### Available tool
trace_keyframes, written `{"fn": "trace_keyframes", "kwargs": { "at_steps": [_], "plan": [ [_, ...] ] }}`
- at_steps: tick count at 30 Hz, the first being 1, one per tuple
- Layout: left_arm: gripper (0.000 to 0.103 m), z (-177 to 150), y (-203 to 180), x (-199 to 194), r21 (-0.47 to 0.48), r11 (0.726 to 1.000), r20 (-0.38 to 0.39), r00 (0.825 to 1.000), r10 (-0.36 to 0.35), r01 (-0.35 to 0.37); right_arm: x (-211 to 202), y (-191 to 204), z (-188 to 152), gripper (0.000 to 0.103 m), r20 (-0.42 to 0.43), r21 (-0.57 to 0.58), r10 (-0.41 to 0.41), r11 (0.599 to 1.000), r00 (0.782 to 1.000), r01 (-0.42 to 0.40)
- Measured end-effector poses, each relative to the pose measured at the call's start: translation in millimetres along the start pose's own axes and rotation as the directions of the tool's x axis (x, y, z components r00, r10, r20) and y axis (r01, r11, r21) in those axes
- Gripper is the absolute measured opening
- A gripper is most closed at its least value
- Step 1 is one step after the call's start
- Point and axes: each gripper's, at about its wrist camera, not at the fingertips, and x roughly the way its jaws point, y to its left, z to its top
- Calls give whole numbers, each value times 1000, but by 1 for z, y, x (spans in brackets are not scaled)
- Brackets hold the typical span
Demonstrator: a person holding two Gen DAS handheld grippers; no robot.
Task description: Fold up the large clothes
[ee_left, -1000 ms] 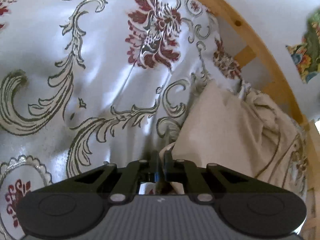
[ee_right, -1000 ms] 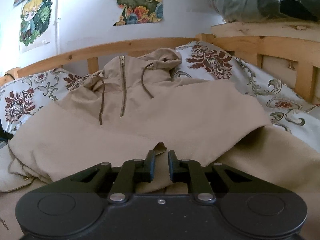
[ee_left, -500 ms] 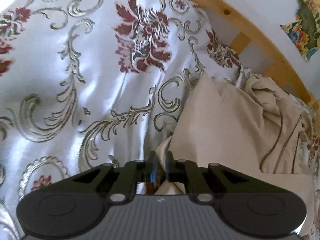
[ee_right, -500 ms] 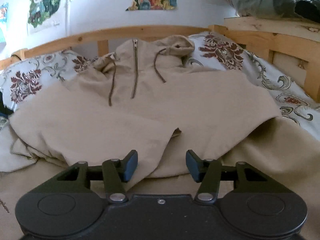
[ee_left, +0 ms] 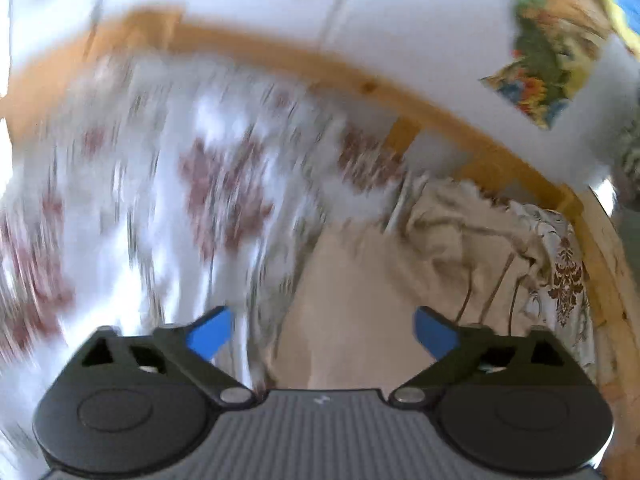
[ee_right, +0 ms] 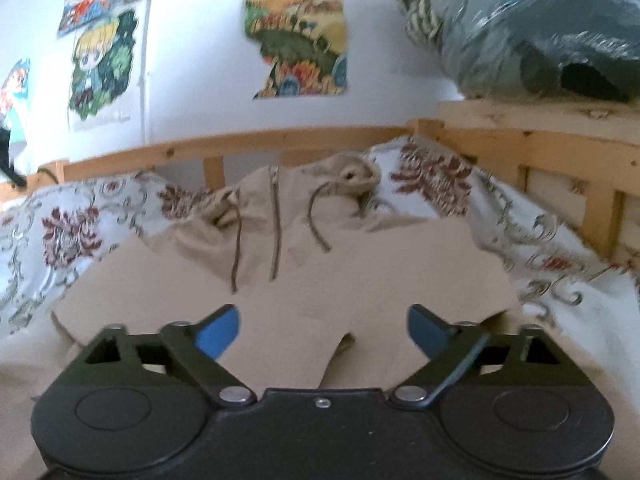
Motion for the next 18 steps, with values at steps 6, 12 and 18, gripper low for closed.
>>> {"fn": "trace_keyframes", "kwargs": {
  "at_steps": [6, 12, 18],
  "plan": [
    [103, 43, -57, 34, 273, 962, 165, 984, -68, 21, -5, -11, 9, 102, 15, 61, -35, 998, 999, 34],
    [102, 55, -51, 140, 148, 985, 75, 992, -104, 92, -3, -17, 19, 102, 130, 24, -128, 992, 983, 126],
    [102, 69, -59, 227, 63, 960, 30, 961, -275, 273, 19, -37, 25, 102, 142, 78, -175, 983, 974, 165]
  ]
}}
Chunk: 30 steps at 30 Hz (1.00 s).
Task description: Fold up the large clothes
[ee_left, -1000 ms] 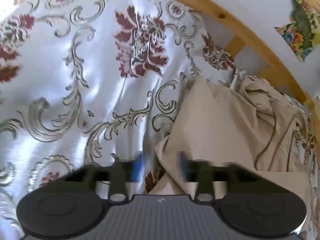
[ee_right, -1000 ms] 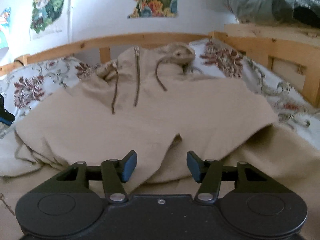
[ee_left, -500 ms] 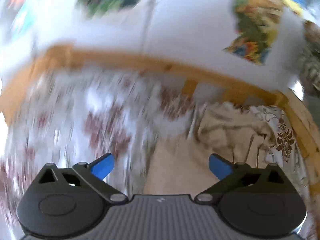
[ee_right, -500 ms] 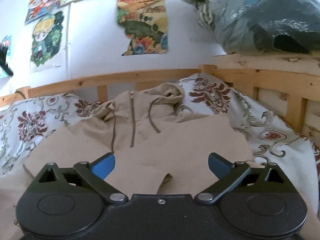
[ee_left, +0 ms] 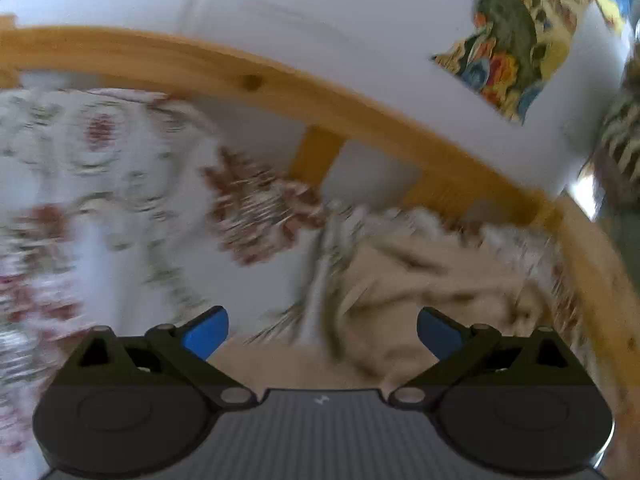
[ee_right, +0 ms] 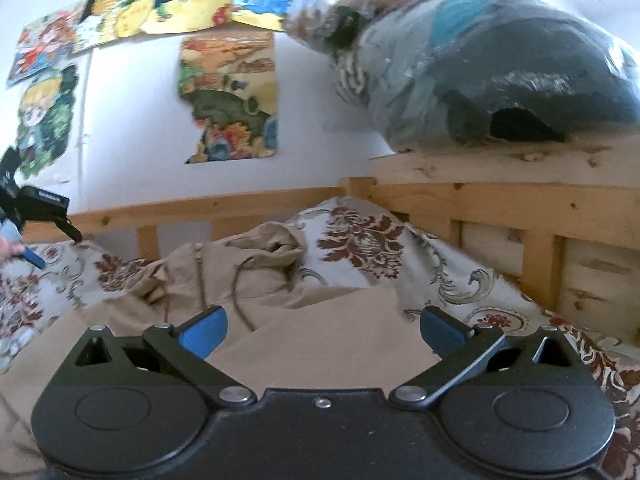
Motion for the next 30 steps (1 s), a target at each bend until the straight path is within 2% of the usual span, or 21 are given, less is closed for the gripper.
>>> {"fn": "trace_keyframes", "kwargs": {
  "at_steps": [2, 7, 10, 12, 15, 16, 18, 20, 21, 25, 28, 30],
  "plan": [
    [102, 3, -8, 30, -32, 999, 5, 999, -33, 33, 8, -3, 2, 102, 2, 0, -26, 1000, 1000, 26],
    [96, -7, -21, 95, -132, 990, 31, 999, -33, 37, 23, -11, 9, 102, -19, 32, -51, 998, 999, 51],
    [96, -9, -17, 112, -153, 986, 73, 996, -59, 69, 40, -11, 23, 102, -89, 29, -10, 999, 996, 13],
    [96, -10, -7, 120, -207, 973, 81, 993, -87, 102, 50, -11, 36, 102, -94, 67, 12, 998, 995, -6],
    [93, -10, 8, 139, -263, 955, -6, 990, -142, 136, 80, -11, 64, 102, -101, 116, 114, 988, 988, -102],
    [87, -12, 12, 142, -259, 953, -15, 986, -166, 157, 94, -8, 73, 102, -119, 109, 145, 985, 982, -132],
    [80, -15, 13, 142, -230, 956, -14, 982, -189, 181, 135, 3, 91, 102, -199, 90, 216, 975, 956, -202],
    [65, -15, 11, 141, -198, 957, -26, 975, -219, 210, 172, 12, 101, 102, -219, 111, 253, 966, 942, -234],
    [64, -14, 9, 139, -174, 963, -34, 976, -215, 206, 194, 17, 106, 101, -227, 127, 270, 961, 936, -247],
    [49, -12, -3, 129, -33, 981, -43, 981, -192, 190, 278, 17, 126, 92, -265, 204, 249, 959, 932, -198],
    [47, -11, -9, 124, 5, 984, -42, 984, -176, 176, 333, 13, 135, 86, -293, 286, 200, 951, 935, -114],
    [47, -11, -8, 121, -6, 984, -37, 984, -175, 175, 361, 16, 134, 86, -349, 348, 228, 932, 909, -100]
  ]
}}
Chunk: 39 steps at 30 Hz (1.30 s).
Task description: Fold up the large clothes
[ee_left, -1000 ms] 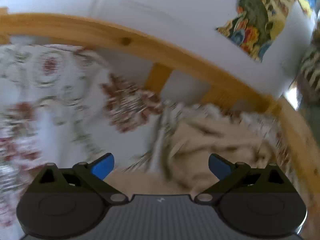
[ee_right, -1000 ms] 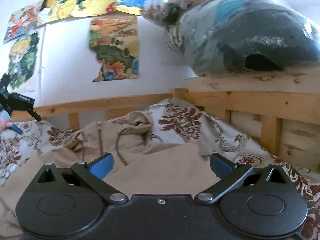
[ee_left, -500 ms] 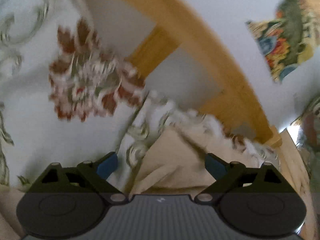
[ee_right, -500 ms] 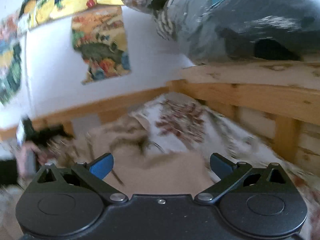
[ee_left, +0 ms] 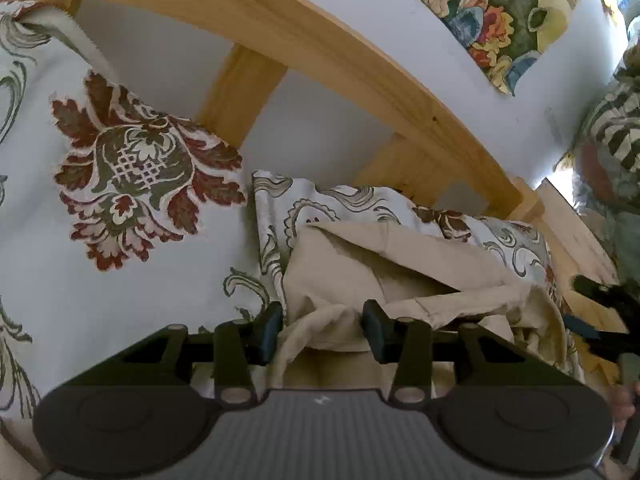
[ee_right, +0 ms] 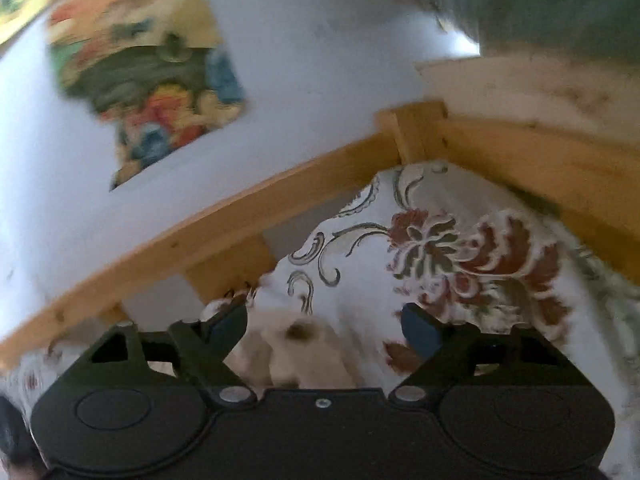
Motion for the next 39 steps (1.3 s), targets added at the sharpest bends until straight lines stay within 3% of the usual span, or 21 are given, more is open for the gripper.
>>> {"fn": "trace_keyframes", "kwargs": {
  "at_steps": [3, 5, 6, 7, 9, 11, 13, 16, 19, 21, 24, 26, 28, 31, 32, 34, 35, 39],
  "plan": [
    [47, -1, 0, -1, 4, 1000, 2, 1000, 3, -3, 26, 12, -5, 82, -86, -23, -32, 999, 996, 30],
    [47, -1, 0, -1, 2, 1000, 3, 1000, 9, -9, 36, 18, -16, 58, -134, -44, -36, 999, 990, 30],
    [47, -1, 0, -2, 3, 1000, 4, 1000, 9, -9, 35, 20, -21, 38, -131, -60, -47, 997, 990, 39],
    [47, -1, -1, -2, 1, 1000, 8, 1000, 8, -8, 31, 21, -26, 26, -116, -81, -42, 996, 992, 32],
    [44, -3, 0, -6, -1, 1000, 15, 1000, -2, 2, 13, 21, -33, 20, -59, -129, 12, 991, 998, -20],
    [33, -6, 1, -10, 10, 1000, 30, 999, -11, 11, -12, 28, -43, 18, 19, -249, 57, 967, 998, -51],
    [23, -10, 2, -18, 9, 1000, 58, 998, -5, 4, -36, 41, -53, 17, 80, -403, 112, 912, 991, -70],
    [21, -21, 6, -45, -18, 998, 118, 991, -56, 58, -87, 58, -80, 15, 169, -603, 195, 796, 966, -55],
    [22, -42, 6, -83, -7, 991, 154, 979, -134, 136, -140, 59, -108, 14, 235, -717, 281, 697, 930, -29],
    [28, -57, 8, -108, -15, 986, 149, 976, -161, 165, -172, 56, -134, 14, 268, -787, 305, 616, 914, 25],
    [31, -81, 18, -136, -15, 981, 110, 976, -190, 192, -204, 49, -179, 14, 284, -864, 284, 489, 916, 117],
    [32, -99, 24, -146, -9, 982, 50, 981, -186, 186, -215, 43, -203, 14, 298, -885, 234, 431, 925, 176],
    [31, -118, 29, -156, -1, 982, -15, 982, -186, 186, -216, 36, -216, 14, 298, -864, 165, 465, 940, 192],
    [31, -147, 38, -167, -9, 985, -95, 981, -172, 172, -216, 22, -225, 17, 289, -775, 42, 597, 956, 208],
    [31, -156, 41, -170, -11, 986, -123, 978, -167, 166, -218, 14, -225, 18, 264, -721, 4, 665, 964, 195],
    [31, -170, 44, -177, -2, 988, -161, 975, -153, 155, -225, -5, -222, 23, 189, -562, 1, 820, 982, 107],
    [31, -173, 46, -180, -6, 988, -169, 974, -153, 155, -229, -15, -222, 25, 165, -478, -2, 875, 986, 82],
    [37, -168, 46, -195, -21, 984, -147, 973, -178, 177, -249, -33, -235, 41, 132, -334, -56, 938, 990, 98]
  ]
}}
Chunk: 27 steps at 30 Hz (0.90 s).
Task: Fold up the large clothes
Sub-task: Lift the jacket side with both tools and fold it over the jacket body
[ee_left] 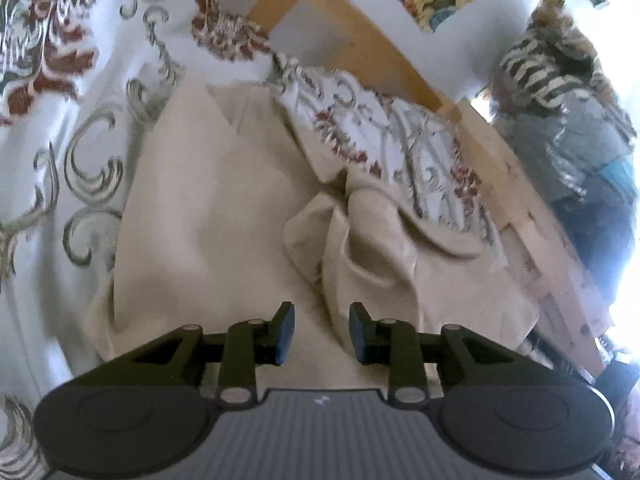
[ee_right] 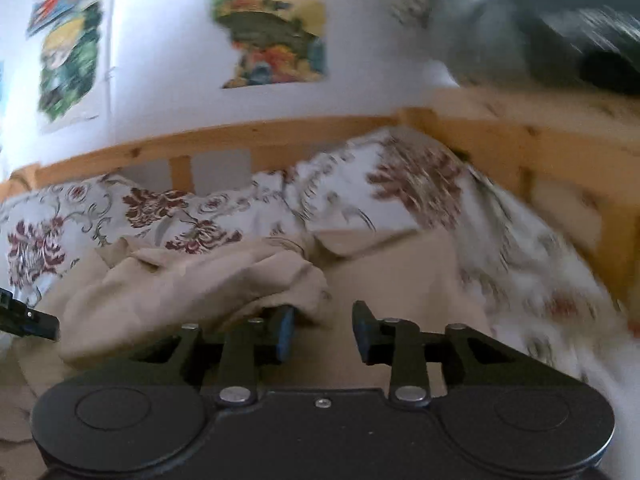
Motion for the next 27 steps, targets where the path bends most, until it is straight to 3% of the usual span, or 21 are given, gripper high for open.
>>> {"fn": "trace_keyframes", "kwargs": {
  "at_steps": [2, 4, 7, 10, 12, 14, 15, 17, 18, 22, 23, 24, 25, 26, 27],
  "plan": [
    [55, 6, -3, -3, 0, 1000, 15, 1000, -4, 4, -15, -7, -9, 61, 5, 82, -21, 996, 1000, 21],
    [61, 12, -7, 0, 8, 1000, 24, 1000, 3, -4, -30, -15, -17, 76, 22, 195, -21, 981, 1000, 16],
    [64, 23, -10, 18, -25, 1000, -20, 1000, 5, -5, -31, -21, -18, 79, 36, 299, 5, 954, 999, -15],
    [64, 30, -20, 37, 2, 999, -24, 998, 50, -50, -12, -9, -10, 76, 45, 266, 15, 963, 999, -27],
    [58, 35, -28, 52, 20, 997, -28, 997, 73, -73, 7, 9, -5, 73, 48, 187, 17, 982, 999, -26],
    [31, 40, -37, 69, 57, 992, -54, 992, 114, -111, 32, 30, -2, 66, 18, 56, 9, 998, 1000, -10],
    [27, 41, -41, 78, 86, 986, -56, 987, 149, -144, 44, 38, -3, 55, -2, 9, -4, 1000, 1000, 4],
    [10, 43, -49, 92, 137, 967, -32, 975, 219, -213, 67, 46, -10, 45, -46, -16, -1, 1000, 999, 1],
    [7, 46, -53, 99, 156, 957, -14, 968, 251, -246, 77, 48, -13, 37, -65, -15, 0, 1000, 998, -1],
    [6, 52, -62, 106, 168, 938, -10, 951, 310, -304, 92, 51, -18, 37, -105, -21, -8, 1000, 994, 6],
    [8, 50, -63, 102, 176, 936, -15, 950, 311, -304, 85, 49, -14, 38, -95, -21, -6, 1000, 995, 4],
    [10, 45, -64, 93, 195, 932, -5, 950, 313, -307, 77, 47, -11, 44, -79, -34, -22, 999, 997, 19],
    [21, 39, -67, 84, 214, 922, 21, 945, 326, -323, 69, 46, -8, 53, -54, -57, -39, 998, 998, 36],
    [39, 31, -70, 74, 233, 913, 52, 942, 331, -334, 59, 45, -4, 58, -15, -93, -52, 994, 999, 51],
    [47, 28, -73, 68, 240, 911, 77, 942, 326, -335, 54, 46, 0, 65, 18, -127, -74, 989, 997, 76]
  ]
}}
